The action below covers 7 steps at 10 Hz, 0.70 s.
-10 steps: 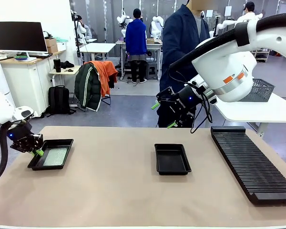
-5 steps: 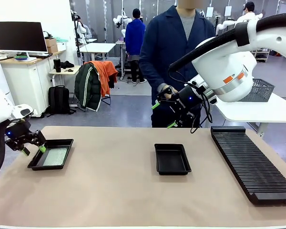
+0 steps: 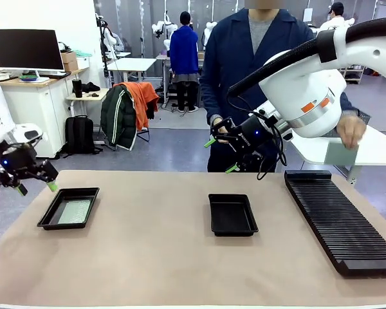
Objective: Inspect and transfer BCBs to ESD trays.
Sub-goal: Pick up the ESD tray and place it on the left side of the table.
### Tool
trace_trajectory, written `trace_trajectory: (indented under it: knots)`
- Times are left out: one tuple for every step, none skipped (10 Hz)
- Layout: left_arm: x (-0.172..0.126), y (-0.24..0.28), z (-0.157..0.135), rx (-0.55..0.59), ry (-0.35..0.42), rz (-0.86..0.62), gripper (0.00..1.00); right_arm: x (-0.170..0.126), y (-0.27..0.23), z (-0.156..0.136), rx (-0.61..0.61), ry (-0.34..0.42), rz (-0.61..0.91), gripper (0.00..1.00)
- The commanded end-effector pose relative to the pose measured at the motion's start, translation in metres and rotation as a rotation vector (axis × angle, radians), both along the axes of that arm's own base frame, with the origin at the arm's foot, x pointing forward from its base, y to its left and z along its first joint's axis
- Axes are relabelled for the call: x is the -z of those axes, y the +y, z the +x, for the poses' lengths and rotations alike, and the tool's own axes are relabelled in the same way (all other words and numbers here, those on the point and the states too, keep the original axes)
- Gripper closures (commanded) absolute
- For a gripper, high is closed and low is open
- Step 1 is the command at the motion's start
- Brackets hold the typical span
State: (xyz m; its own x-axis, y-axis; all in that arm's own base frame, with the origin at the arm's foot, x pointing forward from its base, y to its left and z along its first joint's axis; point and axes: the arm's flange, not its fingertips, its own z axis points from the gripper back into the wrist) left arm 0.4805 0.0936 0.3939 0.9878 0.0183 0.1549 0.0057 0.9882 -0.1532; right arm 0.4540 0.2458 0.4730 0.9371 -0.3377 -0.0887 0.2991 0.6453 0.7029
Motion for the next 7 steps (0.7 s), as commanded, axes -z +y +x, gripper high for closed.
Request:
trace_trajectory:
  knots:
    - [-0.032,-0.019,-0.012,0.006,0.015,0.085,0.0,0.0,0.001,0.002,0.005,-0.003,-0.012,0.0]
    - [-0.045,-0.024,-0.015,0.017,0.024,0.092,0.0,0.0,0.001,0.002,0.005,-0.003,-0.012,0.0]
    - [-0.056,-0.03,-0.016,0.015,0.022,0.114,0.0,0.0,0.001,0.002,0.005,-0.003,-0.012,0.0]
    - [-0.067,-0.033,-0.017,0.018,0.024,0.125,0.0,0.0,0.001,0.002,0.005,-0.003,-0.012,0.0]
    - [-0.077,-0.039,-0.017,0.009,0.022,0.141,0.0,0.0,0.001,0.002,0.005,-0.003,-0.012,0.0]
    - [-0.084,-0.041,-0.017,0.014,0.023,0.149,0.0,0.0,0.001,0.002,0.005,-0.003,-0.012,0.0]
    - [-0.088,-0.043,-0.016,0.008,0.024,0.149,0.0,0.0,0.001,0.002,0.005,-0.003,-0.012,0.0]
